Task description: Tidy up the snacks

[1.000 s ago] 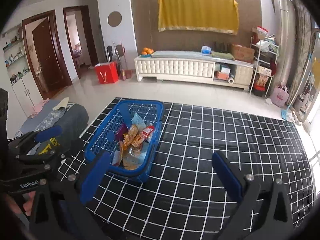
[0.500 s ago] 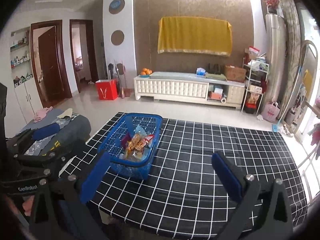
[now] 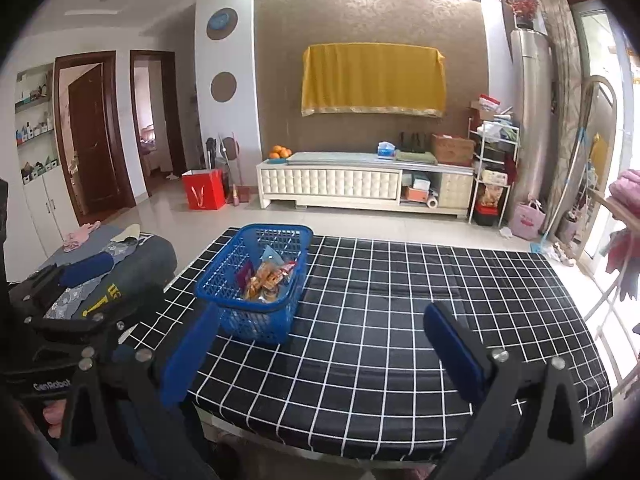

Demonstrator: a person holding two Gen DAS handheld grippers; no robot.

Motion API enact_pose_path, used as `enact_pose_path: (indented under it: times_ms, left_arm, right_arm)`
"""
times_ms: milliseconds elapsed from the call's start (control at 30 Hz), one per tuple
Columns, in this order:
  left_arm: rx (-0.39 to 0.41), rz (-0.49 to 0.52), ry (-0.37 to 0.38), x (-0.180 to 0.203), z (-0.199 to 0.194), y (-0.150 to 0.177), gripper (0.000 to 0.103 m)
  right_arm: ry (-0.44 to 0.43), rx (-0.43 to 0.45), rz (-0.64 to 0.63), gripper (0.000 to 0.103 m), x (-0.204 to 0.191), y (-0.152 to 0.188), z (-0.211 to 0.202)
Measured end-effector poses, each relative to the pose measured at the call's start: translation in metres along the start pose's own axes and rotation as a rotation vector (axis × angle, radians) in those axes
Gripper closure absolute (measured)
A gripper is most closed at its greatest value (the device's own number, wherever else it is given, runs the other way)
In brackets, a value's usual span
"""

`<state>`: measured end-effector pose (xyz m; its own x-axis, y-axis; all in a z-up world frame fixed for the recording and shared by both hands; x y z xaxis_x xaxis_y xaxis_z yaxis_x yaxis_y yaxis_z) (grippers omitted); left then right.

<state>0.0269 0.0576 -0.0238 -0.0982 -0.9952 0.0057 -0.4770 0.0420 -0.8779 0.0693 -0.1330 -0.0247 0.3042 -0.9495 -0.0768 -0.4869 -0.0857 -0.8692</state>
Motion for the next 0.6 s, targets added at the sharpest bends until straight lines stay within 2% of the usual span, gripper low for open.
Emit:
enact_pose_path:
  times_ms: [600]
  left_arm:
    - [-0.005, 0.012, -0.006, 0.004, -0.011, 0.002, 0.010]
  right_arm:
    - [0.005, 0.010, 0.008, 0.000, 0.002, 0.005, -0.010]
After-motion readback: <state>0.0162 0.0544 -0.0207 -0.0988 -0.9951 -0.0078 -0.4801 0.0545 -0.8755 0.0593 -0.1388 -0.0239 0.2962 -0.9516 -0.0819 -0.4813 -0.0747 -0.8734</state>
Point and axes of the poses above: each gripper's, at about its wrist camera, not at the fingertips, and z roughly the way its jaws point, x to its right, y to its underside, the point moved 6 cm from there along z, roughly the way its jaws point, and after that the axes turned 2 degrees about z, right-handed, at the moved point
